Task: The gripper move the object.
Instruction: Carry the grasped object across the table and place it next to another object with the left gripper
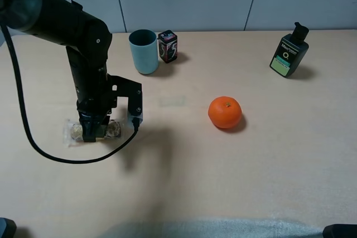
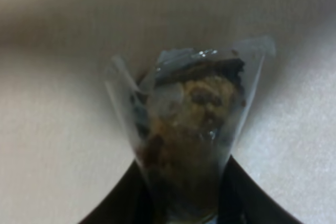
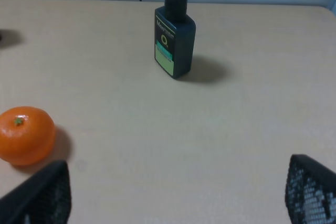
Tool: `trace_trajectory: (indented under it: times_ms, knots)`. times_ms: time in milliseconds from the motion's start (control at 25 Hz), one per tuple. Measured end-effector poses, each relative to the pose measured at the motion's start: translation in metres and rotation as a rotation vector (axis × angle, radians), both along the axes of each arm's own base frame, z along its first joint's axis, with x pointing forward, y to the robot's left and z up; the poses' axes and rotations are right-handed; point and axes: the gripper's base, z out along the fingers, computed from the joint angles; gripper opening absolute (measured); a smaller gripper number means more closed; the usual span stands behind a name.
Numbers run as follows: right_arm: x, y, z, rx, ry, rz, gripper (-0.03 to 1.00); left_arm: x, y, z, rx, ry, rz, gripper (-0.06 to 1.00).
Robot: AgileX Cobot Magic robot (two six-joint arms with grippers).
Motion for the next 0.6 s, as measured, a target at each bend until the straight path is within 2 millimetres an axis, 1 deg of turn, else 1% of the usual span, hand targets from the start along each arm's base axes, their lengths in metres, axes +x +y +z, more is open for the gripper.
trace_trajectory:
  times_ms: [80,240,600]
  knots:
    - [0.0000,0.0000,0.0000,0.000,0.000,0.000,0.62,-0.0009,-0.0028,-0.0050,0.014,0.013,-0.014,0.27]
    - [0.0000,0.0000,0.0000,0.000,0.000,0.000,0.62,0.0001,-0.0065,-0.0029,0.024,0.012,-0.027,0.24]
    - [0.0000,0.0000,0.0000,0.000,0.000,0.000,0.62,0.0037,-0.0086,-0.0013,0.035,0.019,0.009,0.22]
